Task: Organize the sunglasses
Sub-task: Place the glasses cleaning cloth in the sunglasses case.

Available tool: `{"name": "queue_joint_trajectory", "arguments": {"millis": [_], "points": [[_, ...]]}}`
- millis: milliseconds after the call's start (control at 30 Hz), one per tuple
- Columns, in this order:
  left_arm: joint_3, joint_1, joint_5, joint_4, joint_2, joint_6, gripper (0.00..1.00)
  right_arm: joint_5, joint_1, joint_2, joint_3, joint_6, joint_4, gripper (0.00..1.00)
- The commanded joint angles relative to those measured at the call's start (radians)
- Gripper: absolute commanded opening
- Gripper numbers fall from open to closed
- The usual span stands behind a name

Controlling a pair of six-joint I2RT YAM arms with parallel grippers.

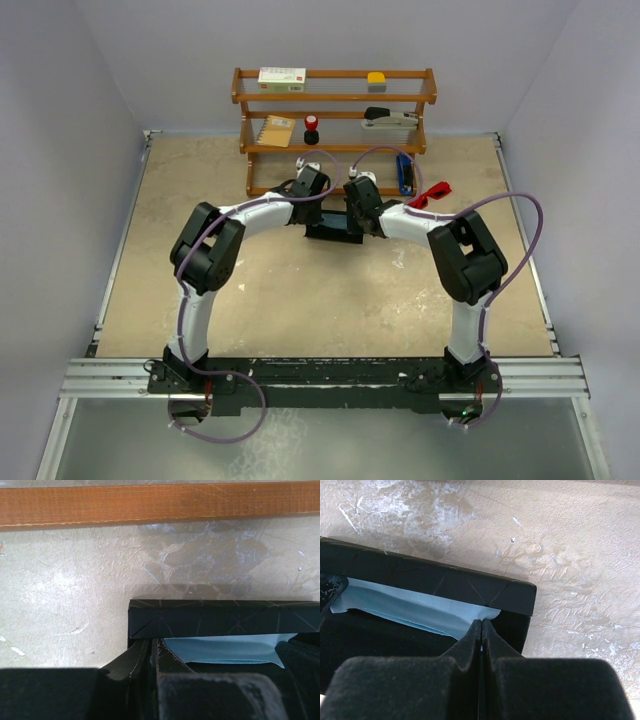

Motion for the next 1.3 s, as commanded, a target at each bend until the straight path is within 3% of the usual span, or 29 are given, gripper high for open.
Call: {"name": "queue_joint_trajectory", "arguments": {"millis": [0, 133, 267, 533, 600, 800, 967, 1100, 1133, 1233, 1267], "points": [[0.018, 0.013, -0.055, -0.028, -0.076, 0.041, 0.03, 0.028, 0.003, -0.015, 0.011, -0.017, 0.008, 0.02], [0.02, 0.012, -0.052, -0.028, -0.099, 0.04, 0.08, 0.015, 0.003, -0.025, 0.013, -0.02, 0.017, 0.16], [0.02, 0.011, -0.041, -0.025, -0.105, 0.038, 0.14, 0.003, 0.003, -0.03, 0.022, -0.024, 0.018, 0.23], [0.02, 0.01, -0.028, -0.018, -0.136, 0.034, 0.18, -0.002, 0.003, -0.057, 0.03, -0.03, 0.016, 0.25], [0.016, 0.01, -0.02, -0.014, -0.135, 0.032, 0.17, -0.012, 0.004, -0.067, 0.03, -0.032, 0.019, 0.25], [-0.006, 0.01, 0.002, 0.01, -0.136, 0.021, 0.0, -0.037, 0.007, -0.099, 0.031, -0.038, 0.03, 0.3], [-0.016, 0.007, 0.015, 0.021, -0.146, 0.017, 0.0, -0.052, 0.009, -0.108, 0.042, -0.043, 0.023, 0.32], [-0.021, 0.003, 0.029, 0.026, -0.147, 0.018, 0.0, -0.056, 0.012, -0.109, 0.037, -0.042, 0.025, 0.29], [-0.025, 0.0, 0.034, 0.032, -0.148, 0.017, 0.0, -0.056, 0.011, -0.109, 0.033, -0.042, 0.028, 0.26], [-0.035, -0.01, 0.046, 0.055, -0.149, 0.012, 0.0, -0.056, 0.013, -0.108, 0.03, -0.039, 0.03, 0.0], [-0.034, -0.012, 0.049, 0.059, -0.144, 0.011, 0.0, -0.057, 0.014, -0.108, 0.03, -0.039, 0.029, 0.0]]}}
